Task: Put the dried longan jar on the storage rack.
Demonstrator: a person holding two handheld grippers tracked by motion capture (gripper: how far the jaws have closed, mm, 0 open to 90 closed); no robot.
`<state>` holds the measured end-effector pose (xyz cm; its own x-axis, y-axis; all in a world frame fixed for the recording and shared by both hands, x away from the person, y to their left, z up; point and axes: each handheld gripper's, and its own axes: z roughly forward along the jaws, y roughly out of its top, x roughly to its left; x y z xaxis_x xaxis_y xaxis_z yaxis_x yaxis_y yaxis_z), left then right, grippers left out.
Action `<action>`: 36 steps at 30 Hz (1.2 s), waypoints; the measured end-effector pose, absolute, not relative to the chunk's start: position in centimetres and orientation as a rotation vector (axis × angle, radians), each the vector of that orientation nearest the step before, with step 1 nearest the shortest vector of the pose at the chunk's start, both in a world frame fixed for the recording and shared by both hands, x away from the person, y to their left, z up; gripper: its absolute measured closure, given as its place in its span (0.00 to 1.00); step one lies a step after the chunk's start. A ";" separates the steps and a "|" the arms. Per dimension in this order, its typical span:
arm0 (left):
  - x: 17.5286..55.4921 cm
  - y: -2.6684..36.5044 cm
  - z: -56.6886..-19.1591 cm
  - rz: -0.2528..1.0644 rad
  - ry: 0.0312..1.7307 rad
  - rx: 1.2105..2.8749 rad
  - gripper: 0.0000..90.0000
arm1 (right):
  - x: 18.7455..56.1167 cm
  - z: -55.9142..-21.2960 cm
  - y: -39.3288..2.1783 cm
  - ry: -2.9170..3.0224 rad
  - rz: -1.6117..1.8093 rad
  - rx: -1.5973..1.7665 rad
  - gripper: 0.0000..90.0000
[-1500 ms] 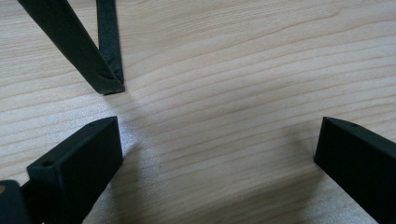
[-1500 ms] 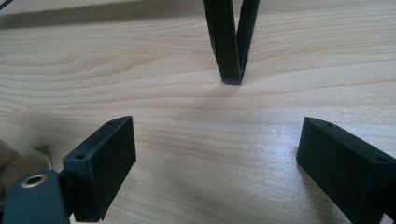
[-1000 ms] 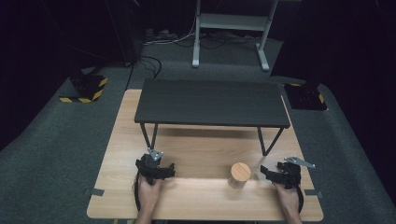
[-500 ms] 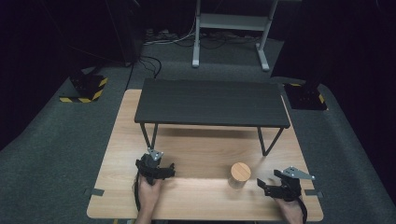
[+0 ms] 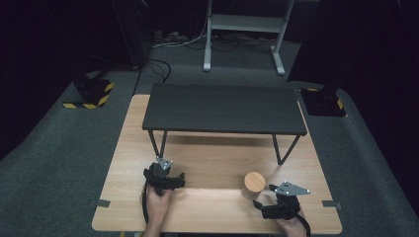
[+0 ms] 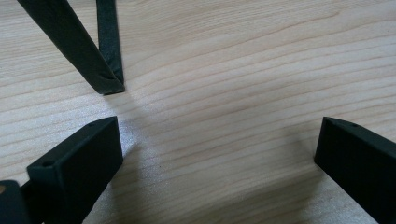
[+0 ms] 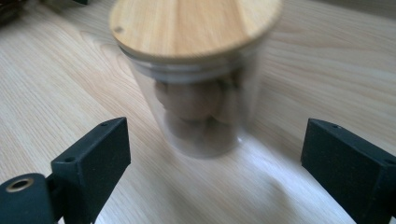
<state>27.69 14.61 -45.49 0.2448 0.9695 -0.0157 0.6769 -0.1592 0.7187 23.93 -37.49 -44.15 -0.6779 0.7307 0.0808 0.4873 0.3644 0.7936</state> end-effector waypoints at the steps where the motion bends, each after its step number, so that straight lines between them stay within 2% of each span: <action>1: 27.7 14.6 -45.5 0.618 1.500 1.911 0.01 | 24.1 -44.1 -37.3 2.347 1.214 1.069 0.08; 14: 27.7 14.6 -45.5 0.617 1.499 1.911 0.01 | 26.1 -44.0 -34.6 2.356 1.193 1.025 0.09; 21: 27.7 14.6 -45.5 0.617 1.499 1.911 0.01 | 26.6 -44.2 -33.9 2.340 1.194 1.005 0.15; 27: 27.7 14.6 -45.5 0.617 1.499 1.911 0.01 | 26.6 -44.3 -33.9 2.336 1.196 0.990 0.26; 36: 27.7 14.6 -45.5 0.617 1.499 1.911 0.01 | 26.2 -44.4 -33.6 2.320 1.189 0.979 0.27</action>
